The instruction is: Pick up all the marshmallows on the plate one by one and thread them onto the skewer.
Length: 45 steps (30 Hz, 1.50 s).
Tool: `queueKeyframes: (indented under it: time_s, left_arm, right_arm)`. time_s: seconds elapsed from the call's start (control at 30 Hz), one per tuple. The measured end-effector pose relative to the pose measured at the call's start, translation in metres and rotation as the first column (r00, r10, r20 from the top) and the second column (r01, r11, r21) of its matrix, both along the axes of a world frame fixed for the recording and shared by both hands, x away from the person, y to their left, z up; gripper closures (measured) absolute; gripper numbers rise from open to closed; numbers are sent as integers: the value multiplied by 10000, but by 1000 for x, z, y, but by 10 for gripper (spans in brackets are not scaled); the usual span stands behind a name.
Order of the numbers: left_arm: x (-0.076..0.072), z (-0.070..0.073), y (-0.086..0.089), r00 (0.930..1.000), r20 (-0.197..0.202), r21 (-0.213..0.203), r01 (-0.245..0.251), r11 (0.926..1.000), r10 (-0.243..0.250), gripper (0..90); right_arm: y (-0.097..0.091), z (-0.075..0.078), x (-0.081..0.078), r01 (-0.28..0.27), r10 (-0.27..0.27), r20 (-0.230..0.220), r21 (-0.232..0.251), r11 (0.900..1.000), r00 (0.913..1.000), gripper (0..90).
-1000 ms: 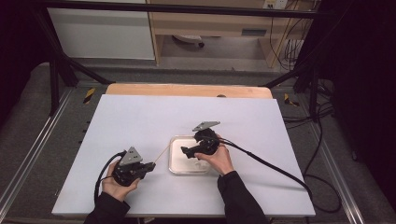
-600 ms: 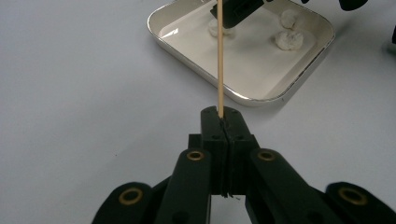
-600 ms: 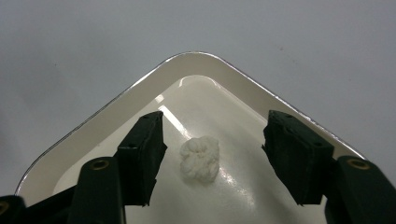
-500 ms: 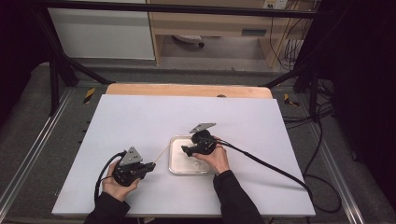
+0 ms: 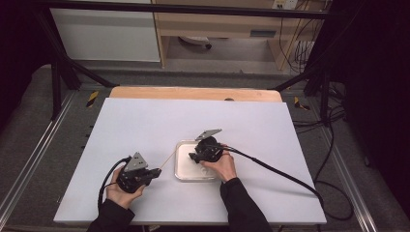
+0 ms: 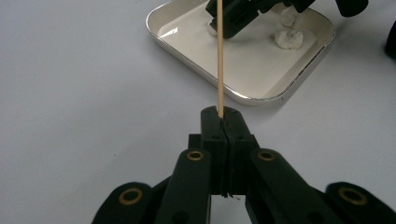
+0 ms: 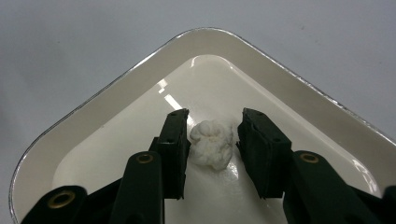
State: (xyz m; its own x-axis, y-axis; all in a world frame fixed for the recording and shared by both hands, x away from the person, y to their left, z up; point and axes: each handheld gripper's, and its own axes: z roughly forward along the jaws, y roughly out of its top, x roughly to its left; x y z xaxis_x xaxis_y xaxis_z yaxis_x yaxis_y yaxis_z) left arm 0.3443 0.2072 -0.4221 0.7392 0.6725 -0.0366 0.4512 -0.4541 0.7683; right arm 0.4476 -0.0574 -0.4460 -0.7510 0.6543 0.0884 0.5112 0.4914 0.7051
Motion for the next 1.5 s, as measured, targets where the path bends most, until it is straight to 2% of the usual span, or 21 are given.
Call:
queueKeyframes:
  time_s: [0.23,0.47,0.67,0.77,1.1,1.5]
  left_arm:
    - [0,0,0,10000,23,-5,-7,10000,7,887]
    - [-1,0,0,10000,76,-44,-9,10000,10,887]
    - [-1,0,-1,9999,101,-98,-8,10000,9,887]
    - [-2,0,-2,9999,120,-103,7,9999,-5,887]
    - [-3,0,-7,9998,178,-149,89,9998,-86,887]
    - [-7,-1,-16,9992,310,-201,264,9994,-258,887]
  right_arm:
    - [1,-1,-2,-8,8,192,19,10000,9998,689]
    - [0,-1,-2,64,-66,107,174,9998,9999,722]
    - [-5,8,-4,-143,136,185,370,9992,9997,740]
    - [-11,15,-7,-142,124,252,718,9973,9996,747]
    - [-38,33,-17,-184,138,356,1346,9907,9993,763]
    - [-70,52,-34,-232,76,652,2427,9698,9978,768]
